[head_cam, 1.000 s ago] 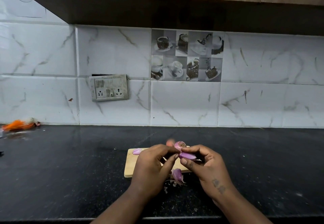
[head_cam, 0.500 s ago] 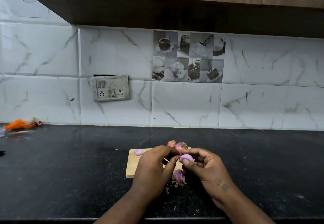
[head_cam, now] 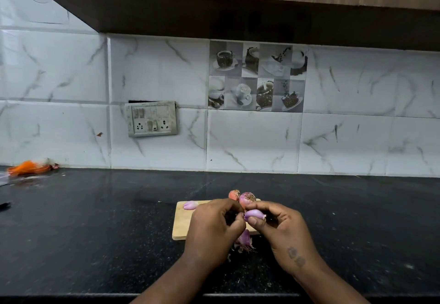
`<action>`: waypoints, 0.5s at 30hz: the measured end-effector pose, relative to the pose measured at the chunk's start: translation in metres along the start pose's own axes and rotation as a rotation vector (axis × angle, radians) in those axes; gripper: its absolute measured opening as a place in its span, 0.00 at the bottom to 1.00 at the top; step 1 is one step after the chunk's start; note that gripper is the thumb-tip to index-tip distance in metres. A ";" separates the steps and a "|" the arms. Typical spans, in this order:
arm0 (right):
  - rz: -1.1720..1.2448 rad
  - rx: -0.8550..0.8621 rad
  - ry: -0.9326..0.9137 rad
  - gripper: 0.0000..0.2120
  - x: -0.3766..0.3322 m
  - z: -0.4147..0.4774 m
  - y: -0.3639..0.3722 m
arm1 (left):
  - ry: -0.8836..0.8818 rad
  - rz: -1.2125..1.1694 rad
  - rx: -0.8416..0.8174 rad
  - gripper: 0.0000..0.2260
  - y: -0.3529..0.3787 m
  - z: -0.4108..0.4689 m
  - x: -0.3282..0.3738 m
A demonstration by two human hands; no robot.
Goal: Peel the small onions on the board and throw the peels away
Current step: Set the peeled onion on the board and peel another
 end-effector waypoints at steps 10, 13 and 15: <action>0.115 0.029 -0.053 0.08 -0.005 -0.003 -0.008 | -0.288 -0.091 0.213 0.08 -0.028 0.012 -0.030; 0.204 0.098 0.009 0.08 0.001 0.004 -0.014 | -0.259 -0.071 0.026 0.04 -0.013 0.005 -0.017; 0.217 0.081 0.037 0.09 0.000 0.005 -0.012 | -0.208 0.043 -0.060 0.06 -0.003 -0.001 -0.009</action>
Point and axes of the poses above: each hand's wrist, its own z-axis towards the middle knuckle, its own y-axis out of the palm, x = y × z, the point moved 4 cm from there along z, towards the middle knuckle, and after that the axes turned 14 degrees about -z, right-handed, at the moved point
